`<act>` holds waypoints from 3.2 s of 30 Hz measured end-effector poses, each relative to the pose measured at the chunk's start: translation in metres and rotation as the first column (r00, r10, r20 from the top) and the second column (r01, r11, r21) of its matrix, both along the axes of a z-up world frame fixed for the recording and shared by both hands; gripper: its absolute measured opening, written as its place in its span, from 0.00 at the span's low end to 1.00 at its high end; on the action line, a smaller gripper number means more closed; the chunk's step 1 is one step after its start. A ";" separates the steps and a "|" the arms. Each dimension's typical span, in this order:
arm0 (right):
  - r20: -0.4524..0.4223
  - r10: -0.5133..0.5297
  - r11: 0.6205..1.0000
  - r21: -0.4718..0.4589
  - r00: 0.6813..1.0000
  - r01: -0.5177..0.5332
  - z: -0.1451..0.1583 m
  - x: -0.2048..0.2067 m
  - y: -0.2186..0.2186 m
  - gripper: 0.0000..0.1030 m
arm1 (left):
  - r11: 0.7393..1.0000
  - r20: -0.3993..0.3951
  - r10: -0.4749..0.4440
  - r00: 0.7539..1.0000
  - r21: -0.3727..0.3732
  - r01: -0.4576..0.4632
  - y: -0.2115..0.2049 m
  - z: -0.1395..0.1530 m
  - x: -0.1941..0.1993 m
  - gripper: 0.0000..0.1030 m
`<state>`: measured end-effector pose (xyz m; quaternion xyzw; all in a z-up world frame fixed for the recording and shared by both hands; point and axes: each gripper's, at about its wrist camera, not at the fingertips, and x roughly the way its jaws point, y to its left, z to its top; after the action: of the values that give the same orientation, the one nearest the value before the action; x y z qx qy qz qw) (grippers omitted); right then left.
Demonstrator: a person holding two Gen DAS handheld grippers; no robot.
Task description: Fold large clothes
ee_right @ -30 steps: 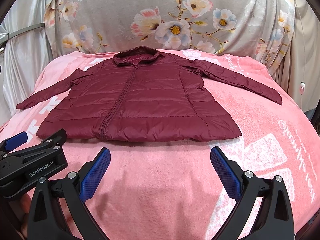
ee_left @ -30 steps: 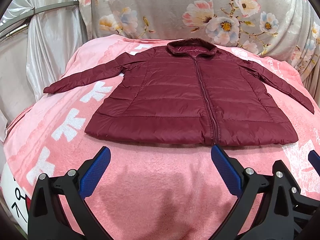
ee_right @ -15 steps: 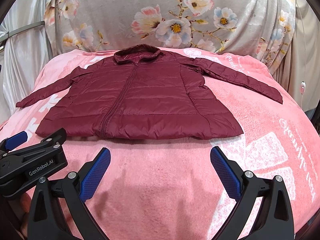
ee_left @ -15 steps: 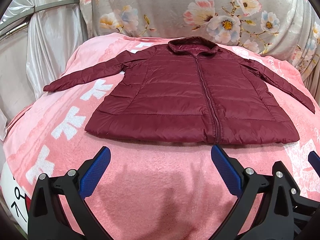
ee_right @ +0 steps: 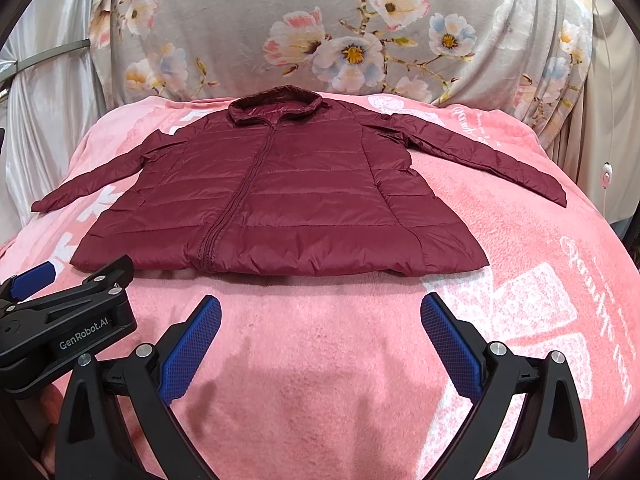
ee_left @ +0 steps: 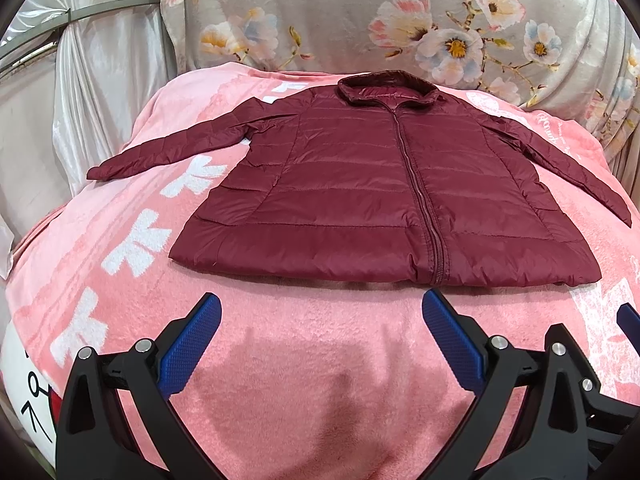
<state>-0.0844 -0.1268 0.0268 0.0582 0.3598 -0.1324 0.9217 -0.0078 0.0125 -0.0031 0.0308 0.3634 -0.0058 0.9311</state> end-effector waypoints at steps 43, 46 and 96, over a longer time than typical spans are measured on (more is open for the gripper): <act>-0.010 0.002 1.000 -0.002 1.000 -0.002 -0.002 0.003 0.002 0.95 | 1.000 -0.006 0.000 1.000 0.004 0.000 0.001 -0.003 0.001 0.95; -0.014 0.008 1.000 -0.004 1.000 -0.008 -0.009 0.003 0.002 0.95 | 1.000 -0.008 0.002 1.000 0.007 -0.002 0.003 -0.005 0.002 0.95; 0.295 -0.072 0.967 0.256 0.953 -0.007 0.081 0.286 -0.275 0.08 | 0.990 -0.105 0.119 0.987 -0.062 -0.126 0.028 -0.032 0.216 0.95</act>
<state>0.2016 -0.4016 0.1076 0.2013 0.2279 -0.0900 0.9484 0.2086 0.0407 -0.0353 -0.0238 0.4108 0.0374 0.9107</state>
